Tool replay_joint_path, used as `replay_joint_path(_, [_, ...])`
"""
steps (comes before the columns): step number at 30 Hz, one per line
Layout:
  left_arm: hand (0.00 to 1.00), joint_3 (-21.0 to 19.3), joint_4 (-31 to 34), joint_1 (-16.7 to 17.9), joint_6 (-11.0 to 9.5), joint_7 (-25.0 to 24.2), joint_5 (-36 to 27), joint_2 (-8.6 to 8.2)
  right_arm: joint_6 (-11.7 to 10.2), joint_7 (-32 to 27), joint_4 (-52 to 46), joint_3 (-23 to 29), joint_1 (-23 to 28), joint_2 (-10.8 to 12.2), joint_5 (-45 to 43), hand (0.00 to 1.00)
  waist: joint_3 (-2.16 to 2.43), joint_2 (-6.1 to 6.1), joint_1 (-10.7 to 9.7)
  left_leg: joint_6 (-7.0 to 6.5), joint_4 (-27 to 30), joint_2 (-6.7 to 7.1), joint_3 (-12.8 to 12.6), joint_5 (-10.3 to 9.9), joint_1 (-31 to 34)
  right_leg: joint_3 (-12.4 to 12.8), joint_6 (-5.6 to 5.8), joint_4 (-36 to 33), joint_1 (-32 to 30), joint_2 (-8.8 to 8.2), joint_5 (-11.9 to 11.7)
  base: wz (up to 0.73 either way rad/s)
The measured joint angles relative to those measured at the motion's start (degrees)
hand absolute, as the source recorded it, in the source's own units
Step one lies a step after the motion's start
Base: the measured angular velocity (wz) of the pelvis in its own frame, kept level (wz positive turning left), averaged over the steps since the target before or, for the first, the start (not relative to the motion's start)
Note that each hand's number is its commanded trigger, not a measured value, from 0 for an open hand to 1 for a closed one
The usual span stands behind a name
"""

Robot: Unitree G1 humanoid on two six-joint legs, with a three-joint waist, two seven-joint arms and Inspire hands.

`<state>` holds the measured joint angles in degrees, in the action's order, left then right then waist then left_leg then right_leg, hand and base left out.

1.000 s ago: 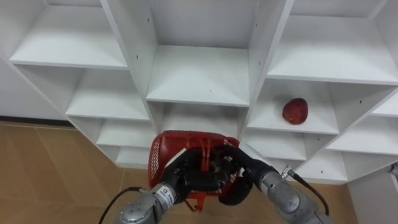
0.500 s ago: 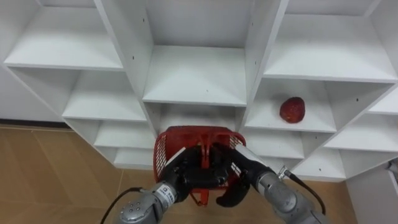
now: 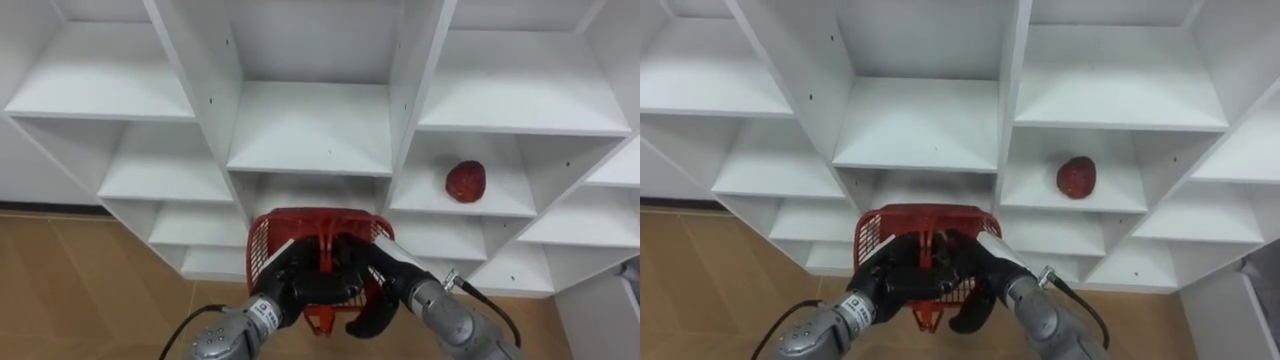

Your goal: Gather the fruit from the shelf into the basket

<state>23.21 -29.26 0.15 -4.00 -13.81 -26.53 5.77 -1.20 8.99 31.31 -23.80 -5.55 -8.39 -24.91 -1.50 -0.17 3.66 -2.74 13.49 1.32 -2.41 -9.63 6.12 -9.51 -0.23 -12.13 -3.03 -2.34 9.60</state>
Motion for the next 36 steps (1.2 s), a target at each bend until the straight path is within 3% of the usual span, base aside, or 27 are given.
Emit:
replay_joint_path(7, [1.00, -0.19, -0.12, 0.69, 0.00, 3.16, 0.42, 1.36, 0.00, 0.00, -0.90, -1.40, 0.01, 0.09, 0.41, 0.00, 0.13, -0.19, -0.05, 0.00, -0.44, 0.02, -0.04, 0.00, 0.06, -0.25, 0.00, 0.50, 0.06, 0.02, 0.00, 0.00])
replay_joint_path(11, [1.00, -0.44, -0.14, 1.50, 0.00, 4.31, 1.40, 2.23, -0.03, 0.61, -0.98, -1.84, 0.06, 0.16, 0.53, 0.00, 0.76, -1.19, -0.18, 0.02, -0.81, 0.04, -0.14, 0.02, -0.40, -0.17, 0.03, 0.61, 0.33, 0.01, 0.02, 0.00])
replay_joint_path(20, [1.00, -2.24, -2.00, 3.08, 0.00, 5.00, 2.69, 2.17, -0.02, 3.90, -7.42, -1.61, 3.45, -0.26, 4.85, 0.00, 0.73, -1.32, -0.20, 0.02, -1.43, 0.07, 0.20, 0.01, -2.91, -0.15, 0.04, 0.61, 2.48, 0.01, 0.02, -0.01])
replay_joint_path(25, [1.00, -2.77, -2.80, 3.50, 0.01, 7.45, 7.31, 1.87, -0.03, 5.18, -10.48, -1.80, 6.18, -0.28, 6.93, 0.00, 0.67, -1.18, -0.19, 0.05, -1.70, 0.07, 0.20, 0.03, -3.81, -0.11, 0.04, 0.55, 3.44, 0.03, 0.02, 0.00])
replay_joint_path(36, [1.00, -3.13, -7.24, 3.88, -0.01, 8.63, 7.44, 2.23, -0.10, 7.35, -14.75, -1.65, 8.47, -1.13, 9.92, 0.00, 0.64, -1.20, -0.28, 0.03, -2.20, 0.07, -0.64, 0.03, -5.30, 0.87, 0.08, 0.66, 4.13, 0.07, 0.04, -0.04])
